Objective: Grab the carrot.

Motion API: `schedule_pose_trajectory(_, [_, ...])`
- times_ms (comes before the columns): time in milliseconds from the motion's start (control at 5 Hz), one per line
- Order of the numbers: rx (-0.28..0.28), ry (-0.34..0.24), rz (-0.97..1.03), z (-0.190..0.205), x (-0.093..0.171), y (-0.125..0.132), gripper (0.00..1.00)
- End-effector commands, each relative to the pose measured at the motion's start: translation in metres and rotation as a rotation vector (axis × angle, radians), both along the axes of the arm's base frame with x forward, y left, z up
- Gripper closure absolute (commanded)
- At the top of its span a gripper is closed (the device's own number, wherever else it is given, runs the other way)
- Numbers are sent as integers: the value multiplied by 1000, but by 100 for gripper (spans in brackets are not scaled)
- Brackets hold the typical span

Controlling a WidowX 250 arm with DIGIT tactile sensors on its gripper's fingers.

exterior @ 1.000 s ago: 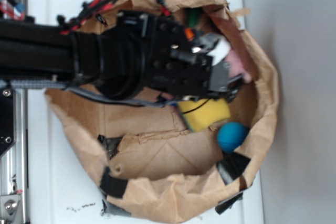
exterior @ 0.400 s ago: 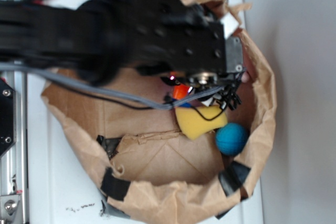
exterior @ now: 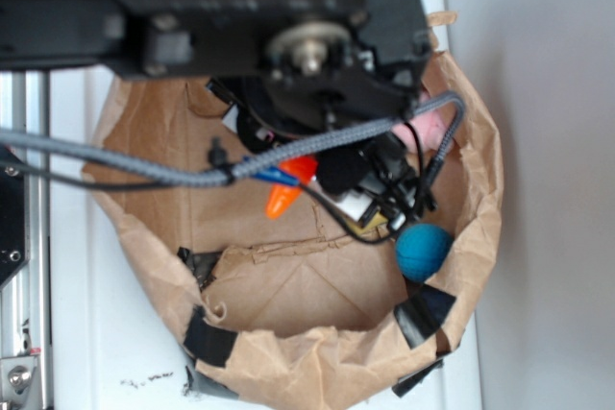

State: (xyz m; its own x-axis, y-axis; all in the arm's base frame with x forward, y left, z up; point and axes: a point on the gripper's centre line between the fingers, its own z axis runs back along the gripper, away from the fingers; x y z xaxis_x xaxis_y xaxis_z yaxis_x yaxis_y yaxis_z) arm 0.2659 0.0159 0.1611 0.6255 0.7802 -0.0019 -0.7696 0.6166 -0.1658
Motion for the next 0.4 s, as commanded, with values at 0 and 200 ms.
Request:
schedule_pose_trajectory(0, [60, -16, -314, 37, -7, 15, 100])
schedule_pose_trajectory(200, [80, -49, -371, 35, -6, 19, 100])
